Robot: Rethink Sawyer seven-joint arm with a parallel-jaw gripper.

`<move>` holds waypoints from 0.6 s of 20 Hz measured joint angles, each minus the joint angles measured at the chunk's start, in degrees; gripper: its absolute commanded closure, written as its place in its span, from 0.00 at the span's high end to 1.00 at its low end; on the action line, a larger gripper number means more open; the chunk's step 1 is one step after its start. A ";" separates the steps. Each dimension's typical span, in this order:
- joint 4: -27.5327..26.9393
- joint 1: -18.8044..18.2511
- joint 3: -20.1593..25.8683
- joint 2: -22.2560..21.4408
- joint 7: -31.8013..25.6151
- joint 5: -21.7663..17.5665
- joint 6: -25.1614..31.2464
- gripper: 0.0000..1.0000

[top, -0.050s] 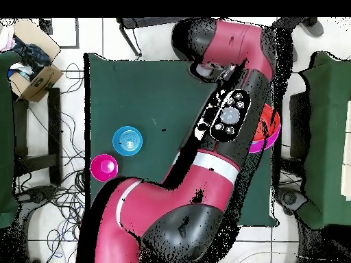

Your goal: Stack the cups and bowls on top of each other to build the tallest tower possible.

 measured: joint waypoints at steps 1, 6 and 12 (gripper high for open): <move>0.18 0.00 0.07 -0.09 0.00 0.01 -0.01 0.00; 1.13 0.00 0.47 -0.64 0.00 -0.01 -0.01 0.00; 1.30 0.00 0.68 -0.77 0.00 -0.01 -0.01 0.00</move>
